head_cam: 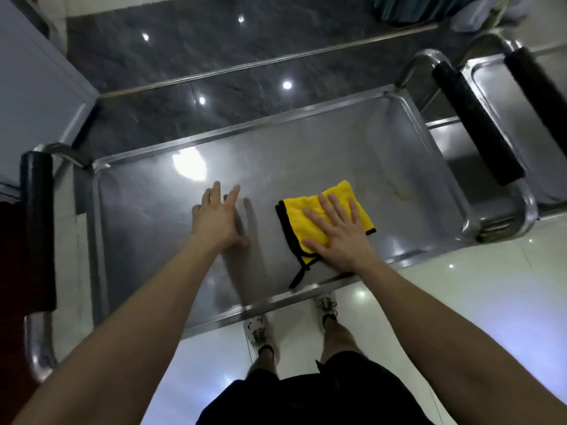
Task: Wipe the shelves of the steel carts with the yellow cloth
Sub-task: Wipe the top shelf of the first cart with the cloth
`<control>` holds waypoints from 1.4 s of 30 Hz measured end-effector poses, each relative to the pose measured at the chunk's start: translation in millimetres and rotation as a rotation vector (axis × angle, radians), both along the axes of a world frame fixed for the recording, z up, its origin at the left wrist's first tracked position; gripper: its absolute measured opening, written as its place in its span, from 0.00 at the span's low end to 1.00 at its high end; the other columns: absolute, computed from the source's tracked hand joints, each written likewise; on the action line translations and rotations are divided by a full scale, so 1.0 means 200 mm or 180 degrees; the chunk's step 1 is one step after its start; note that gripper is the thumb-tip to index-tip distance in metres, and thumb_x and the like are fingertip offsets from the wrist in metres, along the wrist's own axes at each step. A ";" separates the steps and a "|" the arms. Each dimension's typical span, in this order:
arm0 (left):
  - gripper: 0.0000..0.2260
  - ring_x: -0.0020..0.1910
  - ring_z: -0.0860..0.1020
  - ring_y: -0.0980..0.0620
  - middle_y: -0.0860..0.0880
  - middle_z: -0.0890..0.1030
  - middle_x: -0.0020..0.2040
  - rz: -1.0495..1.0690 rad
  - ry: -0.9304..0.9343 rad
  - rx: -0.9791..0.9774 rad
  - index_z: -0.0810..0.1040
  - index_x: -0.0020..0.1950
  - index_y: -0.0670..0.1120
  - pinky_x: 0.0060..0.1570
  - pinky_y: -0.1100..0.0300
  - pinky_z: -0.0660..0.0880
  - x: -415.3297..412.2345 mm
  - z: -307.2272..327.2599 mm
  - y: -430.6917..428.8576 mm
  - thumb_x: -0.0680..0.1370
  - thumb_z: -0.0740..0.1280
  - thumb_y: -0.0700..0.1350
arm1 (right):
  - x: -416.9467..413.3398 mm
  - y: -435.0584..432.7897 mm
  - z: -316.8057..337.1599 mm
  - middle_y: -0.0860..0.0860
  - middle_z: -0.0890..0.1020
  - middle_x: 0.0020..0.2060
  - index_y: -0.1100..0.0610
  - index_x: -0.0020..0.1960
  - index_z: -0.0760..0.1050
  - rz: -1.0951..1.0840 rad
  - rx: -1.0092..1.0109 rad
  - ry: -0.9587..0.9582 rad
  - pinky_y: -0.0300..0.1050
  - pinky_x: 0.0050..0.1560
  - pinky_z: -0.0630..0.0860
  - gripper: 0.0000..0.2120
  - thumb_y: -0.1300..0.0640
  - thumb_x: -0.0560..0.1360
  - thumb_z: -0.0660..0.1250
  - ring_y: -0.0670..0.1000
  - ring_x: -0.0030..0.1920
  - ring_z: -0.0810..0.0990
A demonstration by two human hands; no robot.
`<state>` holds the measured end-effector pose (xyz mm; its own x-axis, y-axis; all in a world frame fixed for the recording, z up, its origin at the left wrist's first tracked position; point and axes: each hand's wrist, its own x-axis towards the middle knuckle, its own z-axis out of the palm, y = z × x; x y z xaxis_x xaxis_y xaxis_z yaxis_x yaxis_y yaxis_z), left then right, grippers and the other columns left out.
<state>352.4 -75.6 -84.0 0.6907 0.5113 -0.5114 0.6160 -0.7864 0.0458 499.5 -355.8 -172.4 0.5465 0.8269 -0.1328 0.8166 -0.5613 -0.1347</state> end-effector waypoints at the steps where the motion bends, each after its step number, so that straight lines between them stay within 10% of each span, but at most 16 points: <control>1: 0.70 0.87 0.48 0.36 0.42 0.42 0.88 0.0151 0.0065 -0.0006 0.43 0.88 0.59 0.79 0.33 0.63 0.06 -0.01 -0.02 0.59 0.86 0.67 | 0.11 -0.04 0.00 0.50 0.49 0.87 0.37 0.86 0.54 -0.0110 -0.0025 -0.0034 0.70 0.82 0.46 0.36 0.27 0.82 0.58 0.54 0.87 0.43; 11: 0.70 0.86 0.51 0.37 0.46 0.48 0.88 0.0792 0.0188 -0.0006 0.50 0.87 0.61 0.76 0.30 0.66 0.16 -0.11 -0.08 0.55 0.90 0.61 | 0.93 0.58 -0.05 0.61 0.50 0.87 0.37 0.86 0.55 -0.1440 0.0055 -0.0010 0.80 0.77 0.43 0.38 0.25 0.80 0.50 0.65 0.86 0.44; 22: 0.68 0.85 0.58 0.38 0.45 0.56 0.87 0.0741 0.0063 0.0102 0.59 0.87 0.59 0.77 0.39 0.66 0.15 -0.12 -0.08 0.52 0.89 0.64 | 0.42 1.15 -0.04 0.55 0.50 0.87 0.38 0.85 0.59 0.0796 0.0286 0.0130 0.74 0.80 0.41 0.35 0.27 0.81 0.52 0.59 0.87 0.45; 30: 0.69 0.87 0.52 0.40 0.47 0.50 0.89 0.0836 0.0150 0.0033 0.50 0.88 0.63 0.79 0.37 0.65 0.17 -0.06 -0.10 0.56 0.89 0.62 | 1.39 0.35 0.01 0.53 0.50 0.88 0.39 0.86 0.53 -0.1344 -0.0037 0.0033 0.75 0.81 0.43 0.39 0.24 0.80 0.46 0.58 0.87 0.45; 34: 0.69 0.87 0.53 0.40 0.47 0.51 0.89 0.0850 0.0106 0.0060 0.52 0.88 0.62 0.79 0.37 0.66 0.17 -0.06 -0.10 0.55 0.89 0.61 | 1.18 0.56 0.02 0.61 0.49 0.87 0.44 0.87 0.56 -0.2233 0.0048 0.0137 0.79 0.77 0.45 0.40 0.28 0.79 0.49 0.65 0.86 0.45; 42: 0.68 0.87 0.55 0.40 0.45 0.51 0.89 0.0741 0.0037 0.0102 0.55 0.88 0.58 0.80 0.40 0.66 0.14 -0.10 -0.08 0.55 0.89 0.63 | 0.26 1.04 -0.01 0.56 0.55 0.87 0.38 0.84 0.63 0.0910 0.0271 0.0202 0.73 0.80 0.42 0.30 0.32 0.84 0.52 0.60 0.87 0.49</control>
